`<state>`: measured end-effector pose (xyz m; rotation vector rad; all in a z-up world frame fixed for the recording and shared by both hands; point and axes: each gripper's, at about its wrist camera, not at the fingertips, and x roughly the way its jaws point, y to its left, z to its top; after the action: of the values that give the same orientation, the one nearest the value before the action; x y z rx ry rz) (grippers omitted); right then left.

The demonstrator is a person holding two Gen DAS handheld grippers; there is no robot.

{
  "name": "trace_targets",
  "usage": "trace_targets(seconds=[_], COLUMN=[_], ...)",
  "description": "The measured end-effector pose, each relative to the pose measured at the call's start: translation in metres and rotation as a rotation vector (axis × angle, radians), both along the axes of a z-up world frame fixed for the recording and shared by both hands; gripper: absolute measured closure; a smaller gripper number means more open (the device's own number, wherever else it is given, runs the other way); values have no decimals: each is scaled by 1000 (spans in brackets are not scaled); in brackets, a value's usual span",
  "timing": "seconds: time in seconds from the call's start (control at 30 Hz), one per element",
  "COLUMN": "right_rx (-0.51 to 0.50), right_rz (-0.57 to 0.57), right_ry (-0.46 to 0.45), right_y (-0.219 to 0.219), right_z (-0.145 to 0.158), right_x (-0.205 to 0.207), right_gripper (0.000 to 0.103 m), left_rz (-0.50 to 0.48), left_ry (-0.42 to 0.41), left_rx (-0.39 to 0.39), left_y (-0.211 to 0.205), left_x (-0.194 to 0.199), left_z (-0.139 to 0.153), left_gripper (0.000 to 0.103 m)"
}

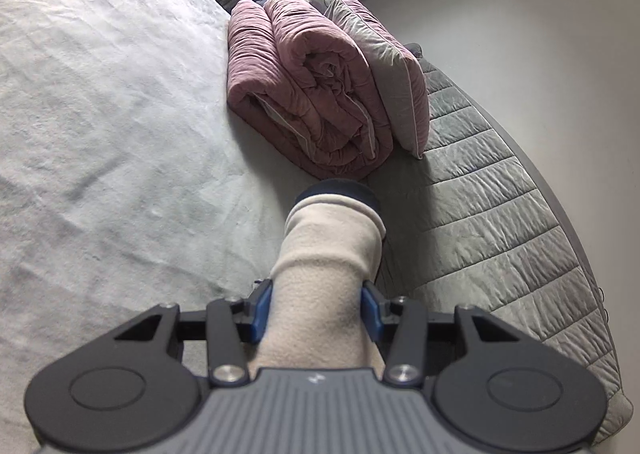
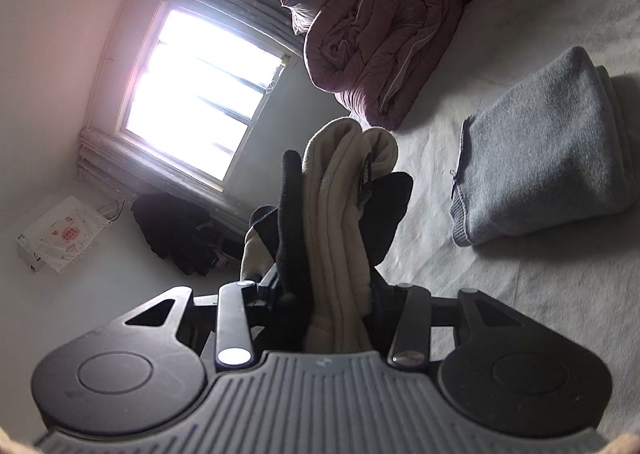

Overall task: Fold clothes
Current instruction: 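Lift the bundle with both grippers and carry it toward the folded grey garment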

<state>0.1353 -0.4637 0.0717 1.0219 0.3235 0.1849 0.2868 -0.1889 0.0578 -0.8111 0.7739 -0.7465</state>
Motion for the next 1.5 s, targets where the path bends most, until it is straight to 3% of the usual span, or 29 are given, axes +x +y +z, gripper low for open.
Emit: trace_targets(seconds=[0.3,0.47,0.67,0.83,1.0,1.07,1.2,1.33,1.37,1.5], right_rx=[-68,-24,-30,-78,-100,-100,-134,-125,-132,-188], right_rz=[-138,-206,-258,-315,-335,-350,-393,-431,-436,-475], right_ry=[-157,-134,-77,-34,-63,-87,-106,-7,-1,-38], right_y=[-38,-68,-93,-95,-90,-89,-91,-97,-97,-96], right_z=[-30,-52,-77,-91,-91,-91,-89,-100,-99,-83], right_x=[-3,-1,8,11,3,3,4,12,11,-1], right_gripper=[58,58,58,53,52,58,59,57,51,47], left_rz=[-170,-227,-201,-121,-115,-105,-94,-65,-57,-12], left_ry=[-132,-167,-130,-102,-106,-121,-140,-196,-223,-324], left_rx=[36,21,-15,40,16,20,-25,151,177,179], left_y=[-89,-130,-159,-165,-158,-162,-166,-186,-188,-180], left_x=[44,63,87,91,87,86,86,82,80,69], left_z=[-1,-26,-75,-110,-103,-98,-93,-94,-92,-72], left_gripper=[57,57,57,49,48,58,59,49,44,39])
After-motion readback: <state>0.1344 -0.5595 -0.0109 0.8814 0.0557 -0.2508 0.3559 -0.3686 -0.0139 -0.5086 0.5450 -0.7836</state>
